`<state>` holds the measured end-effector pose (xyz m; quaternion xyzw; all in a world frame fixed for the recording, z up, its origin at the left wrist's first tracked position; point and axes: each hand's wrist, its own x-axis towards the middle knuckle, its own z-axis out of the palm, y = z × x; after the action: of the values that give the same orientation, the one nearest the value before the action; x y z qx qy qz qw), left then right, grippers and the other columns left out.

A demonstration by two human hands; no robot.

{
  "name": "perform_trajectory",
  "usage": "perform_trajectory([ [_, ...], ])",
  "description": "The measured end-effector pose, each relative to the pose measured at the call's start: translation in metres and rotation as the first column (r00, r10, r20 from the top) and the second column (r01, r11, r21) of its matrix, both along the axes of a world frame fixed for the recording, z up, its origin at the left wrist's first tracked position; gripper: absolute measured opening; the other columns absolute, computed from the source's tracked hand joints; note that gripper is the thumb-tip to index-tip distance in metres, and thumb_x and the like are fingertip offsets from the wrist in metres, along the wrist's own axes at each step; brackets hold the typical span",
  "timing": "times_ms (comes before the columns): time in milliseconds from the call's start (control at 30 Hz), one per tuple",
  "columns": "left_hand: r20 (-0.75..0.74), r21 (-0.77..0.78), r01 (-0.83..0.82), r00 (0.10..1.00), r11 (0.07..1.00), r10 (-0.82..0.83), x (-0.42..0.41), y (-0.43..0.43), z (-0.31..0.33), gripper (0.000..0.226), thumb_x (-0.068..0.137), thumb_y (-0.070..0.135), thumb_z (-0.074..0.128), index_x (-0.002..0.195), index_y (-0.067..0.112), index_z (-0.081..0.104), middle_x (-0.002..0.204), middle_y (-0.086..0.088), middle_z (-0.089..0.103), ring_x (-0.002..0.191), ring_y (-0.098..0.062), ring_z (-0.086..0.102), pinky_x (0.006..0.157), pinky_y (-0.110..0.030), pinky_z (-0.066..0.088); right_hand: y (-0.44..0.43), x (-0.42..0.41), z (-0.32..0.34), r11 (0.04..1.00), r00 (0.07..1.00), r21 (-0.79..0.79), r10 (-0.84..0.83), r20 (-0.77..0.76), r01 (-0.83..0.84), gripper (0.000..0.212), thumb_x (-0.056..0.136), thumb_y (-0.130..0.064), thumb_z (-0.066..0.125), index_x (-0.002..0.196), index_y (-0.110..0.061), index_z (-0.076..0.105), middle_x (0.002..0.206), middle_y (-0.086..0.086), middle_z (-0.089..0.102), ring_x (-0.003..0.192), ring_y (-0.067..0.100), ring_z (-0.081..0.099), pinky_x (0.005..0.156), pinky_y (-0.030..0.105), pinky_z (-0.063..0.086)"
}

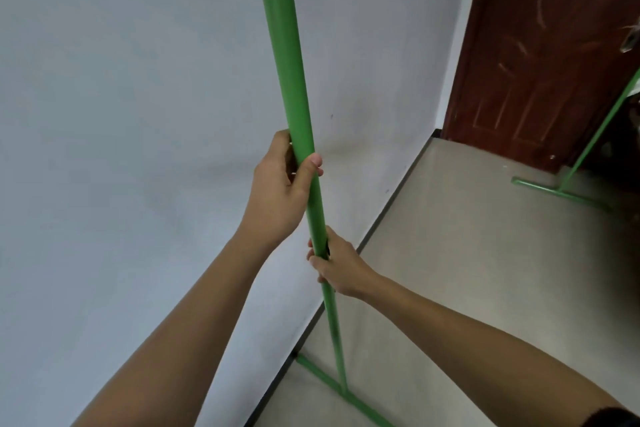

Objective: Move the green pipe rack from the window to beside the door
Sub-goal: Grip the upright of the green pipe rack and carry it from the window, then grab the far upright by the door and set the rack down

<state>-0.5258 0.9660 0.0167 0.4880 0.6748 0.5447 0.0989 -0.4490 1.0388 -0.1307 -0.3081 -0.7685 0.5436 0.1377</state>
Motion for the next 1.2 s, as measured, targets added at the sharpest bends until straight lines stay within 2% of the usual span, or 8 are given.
perform_trajectory([
  [167,-0.004,-0.067,-0.008,1.000,0.998,0.008,0.012,-0.001,-0.031,0.024,0.091,0.028,0.052,0.110,0.013,0.049,0.092,-0.012,0.065,0.089,-0.024,0.066,0.077,-0.042,0.057,0.004,0.018,-0.013,0.998,0.999,0.050,0.026,0.048,-0.028,0.019,0.091,-0.029,0.054,0.107,-0.021,0.051,0.103,0.010,0.067,0.089,0.026,0.066,0.080,0.046,0.059],
  [300,0.055,-0.151,-0.071,0.995,0.986,0.080,0.025,-0.015,-0.077,0.026,0.090,0.020,0.056,0.115,0.015,0.050,0.101,0.003,0.063,0.096,-0.012,0.063,0.079,-0.028,0.054,0.008,0.066,-0.031,0.999,0.994,0.046,0.001,0.106,-0.006,0.028,0.092,-0.029,0.058,0.119,-0.022,0.057,0.113,-0.002,0.067,0.103,0.013,0.062,0.090,0.029,0.053],
  [433,0.142,-0.329,-0.070,0.982,0.942,0.123,0.053,-0.038,-0.135,0.042,0.089,0.016,0.057,0.129,0.020,0.044,0.115,0.008,0.056,0.100,-0.005,0.059,0.073,-0.014,0.045,0.030,0.155,-0.052,0.982,0.974,-0.012,-0.187,0.124,0.190,0.020,0.091,-0.025,0.061,0.110,-0.019,0.063,0.103,-0.001,0.067,0.093,0.012,0.062,0.073,0.016,0.048],
  [500,0.247,-0.442,0.001,0.961,0.897,0.120,0.072,-0.043,-0.163,0.033,0.088,0.014,0.058,0.120,0.021,0.050,0.109,0.006,0.061,0.098,-0.008,0.062,0.073,-0.020,0.049,0.044,0.209,-0.067,0.952,0.946,-0.067,-0.286,0.155,0.299,0.015,0.090,-0.023,0.062,0.104,-0.020,0.064,0.099,0.003,0.068,0.089,0.014,0.063,0.067,0.017,0.046],
  [633,0.393,-0.602,0.171,0.914,0.780,0.103,0.119,-0.017,-0.204,0.020,0.086,0.011,0.062,0.106,0.012,0.061,0.096,-0.011,0.070,0.092,-0.030,0.069,0.082,-0.047,0.056,0.071,0.317,-0.091,0.845,0.852,-0.151,-0.482,0.203,0.513,0.008,0.089,-0.018,0.063,0.093,-0.024,0.065,0.092,0.011,0.071,0.089,0.028,0.068,0.066,0.025,0.048],
  [800,0.514,-0.622,0.300,0.853,0.723,0.089,0.199,0.060,-0.220,0.011,0.087,0.004,0.059,0.098,0.006,0.062,0.087,-0.022,0.070,0.082,-0.035,0.068,0.066,-0.034,0.050,0.103,0.436,-0.108,0.668,0.707,-0.232,-0.666,0.237,0.707,0.013,0.091,-0.009,0.059,0.094,-0.019,0.065,0.094,0.010,0.073,0.088,0.029,0.069,0.065,0.029,0.048],
  [1033,0.573,-0.551,0.455,0.816,0.699,-0.079,0.297,0.191,-0.197,0.020,0.081,0.019,0.060,0.101,0.014,0.065,0.086,-0.013,0.074,0.082,-0.026,0.071,0.075,-0.038,0.054,0.170,0.538,-0.099,0.490,0.530,-0.216,-0.821,0.210,0.845,0.013,0.090,-0.008,0.060,0.094,-0.019,0.065,0.091,0.007,0.074,0.084,0.022,0.071,0.061,0.027,0.048],
  [1200,0.548,-0.556,0.472,0.827,0.684,-0.125,0.311,0.279,-0.198,0.015,0.085,0.014,0.061,0.099,0.016,0.065,0.085,-0.012,0.075,0.083,-0.026,0.071,0.076,-0.039,0.055,0.236,0.563,-0.098,0.400,0.442,-0.225,-0.878,0.184,0.889,0.011,0.087,-0.009,0.066,0.096,-0.015,0.067,0.086,0.006,0.075,0.081,0.022,0.073,0.062,0.029,0.052],
])
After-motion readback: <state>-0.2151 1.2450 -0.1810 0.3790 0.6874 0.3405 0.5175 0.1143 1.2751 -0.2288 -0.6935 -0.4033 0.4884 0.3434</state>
